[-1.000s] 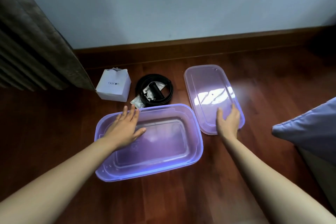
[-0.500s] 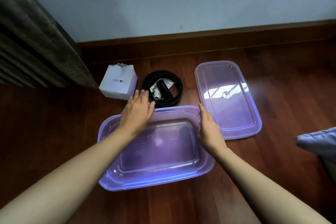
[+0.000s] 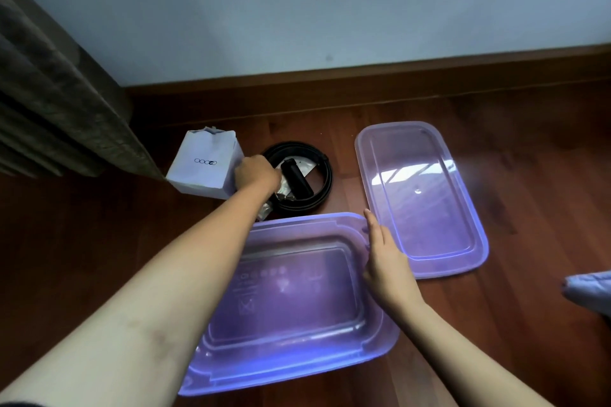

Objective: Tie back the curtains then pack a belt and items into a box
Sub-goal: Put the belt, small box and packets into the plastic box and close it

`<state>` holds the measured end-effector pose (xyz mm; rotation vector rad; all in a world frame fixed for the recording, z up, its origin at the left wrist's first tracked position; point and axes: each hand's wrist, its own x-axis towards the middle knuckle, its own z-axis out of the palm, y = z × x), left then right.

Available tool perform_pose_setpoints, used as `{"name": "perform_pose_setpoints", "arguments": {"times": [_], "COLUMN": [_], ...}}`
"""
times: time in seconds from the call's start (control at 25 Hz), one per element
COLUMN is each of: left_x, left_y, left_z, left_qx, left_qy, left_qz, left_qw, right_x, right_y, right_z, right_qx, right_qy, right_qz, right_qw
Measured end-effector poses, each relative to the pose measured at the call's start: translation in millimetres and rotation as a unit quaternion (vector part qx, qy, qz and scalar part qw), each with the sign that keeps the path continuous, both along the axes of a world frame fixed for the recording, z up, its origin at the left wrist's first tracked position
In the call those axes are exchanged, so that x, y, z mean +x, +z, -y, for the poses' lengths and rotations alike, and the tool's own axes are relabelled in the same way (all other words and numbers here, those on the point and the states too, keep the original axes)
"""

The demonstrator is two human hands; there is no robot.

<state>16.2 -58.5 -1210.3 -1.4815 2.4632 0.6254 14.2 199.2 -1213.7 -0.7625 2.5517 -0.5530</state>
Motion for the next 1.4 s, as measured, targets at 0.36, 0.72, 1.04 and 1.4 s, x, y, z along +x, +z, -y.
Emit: {"name": "perform_pose_setpoints", "arguments": {"times": [0.36, 0.72, 1.04, 1.4], "left_x": [12, 63, 87, 88], "left_y": [31, 50, 64, 115], "left_z": [13, 14, 16, -2], "left_qx": [-0.079, -0.001, 0.002, -0.049], "left_qy": [-0.079, -0.114, -0.070, -0.073], "left_qz": [-0.125, -0.211, -0.277, -0.347], "left_qw": [0.986, 0.971, 0.958, 0.934], "right_x": [-3, -2, -1, 25], "right_y": [-2, 2, -5, 62], "right_z": [-1, 0, -1, 38], "right_qx": [-0.065, -0.114, -0.105, -0.413], "right_qy": [-0.023, -0.051, -0.048, -0.063], "right_qz": [0.041, 0.071, 0.055, 0.122], "right_qw": [0.997, 0.990, 0.992, 0.900]}}
